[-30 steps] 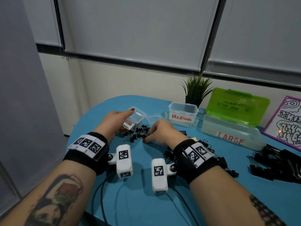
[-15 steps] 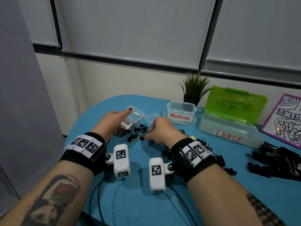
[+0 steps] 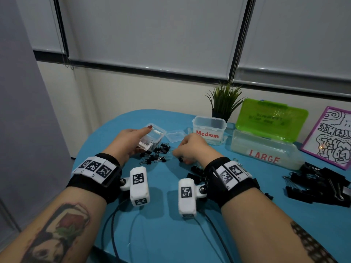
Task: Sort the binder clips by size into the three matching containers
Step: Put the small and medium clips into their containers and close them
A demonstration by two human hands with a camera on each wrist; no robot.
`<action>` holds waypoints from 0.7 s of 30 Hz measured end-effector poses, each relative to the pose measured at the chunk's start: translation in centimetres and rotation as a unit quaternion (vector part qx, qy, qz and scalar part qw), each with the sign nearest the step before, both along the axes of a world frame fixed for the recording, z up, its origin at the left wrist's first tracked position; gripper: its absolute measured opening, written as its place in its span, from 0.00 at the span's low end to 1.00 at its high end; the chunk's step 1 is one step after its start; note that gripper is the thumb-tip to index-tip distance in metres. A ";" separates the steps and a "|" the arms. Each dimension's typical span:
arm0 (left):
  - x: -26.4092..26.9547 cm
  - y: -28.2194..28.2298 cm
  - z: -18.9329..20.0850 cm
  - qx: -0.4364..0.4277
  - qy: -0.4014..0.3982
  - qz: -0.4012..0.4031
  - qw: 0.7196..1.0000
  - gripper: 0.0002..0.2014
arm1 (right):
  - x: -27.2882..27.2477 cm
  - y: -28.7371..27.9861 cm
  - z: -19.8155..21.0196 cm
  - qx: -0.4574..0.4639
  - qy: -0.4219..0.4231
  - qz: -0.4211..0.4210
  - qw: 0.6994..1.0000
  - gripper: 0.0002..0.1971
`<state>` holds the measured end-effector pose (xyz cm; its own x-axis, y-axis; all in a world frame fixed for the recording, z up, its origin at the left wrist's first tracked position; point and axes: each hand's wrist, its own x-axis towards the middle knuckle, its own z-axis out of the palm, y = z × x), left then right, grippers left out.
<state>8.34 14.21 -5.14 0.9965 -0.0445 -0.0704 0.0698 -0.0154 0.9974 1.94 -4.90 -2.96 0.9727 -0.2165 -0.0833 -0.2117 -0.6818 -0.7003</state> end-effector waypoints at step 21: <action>-1.6 -0.9 0.8 -0.041 0.019 -0.099 0.994 0.29 | 0.6 -0.1 0.5 0.183 -0.181 -0.037 0.966 0.13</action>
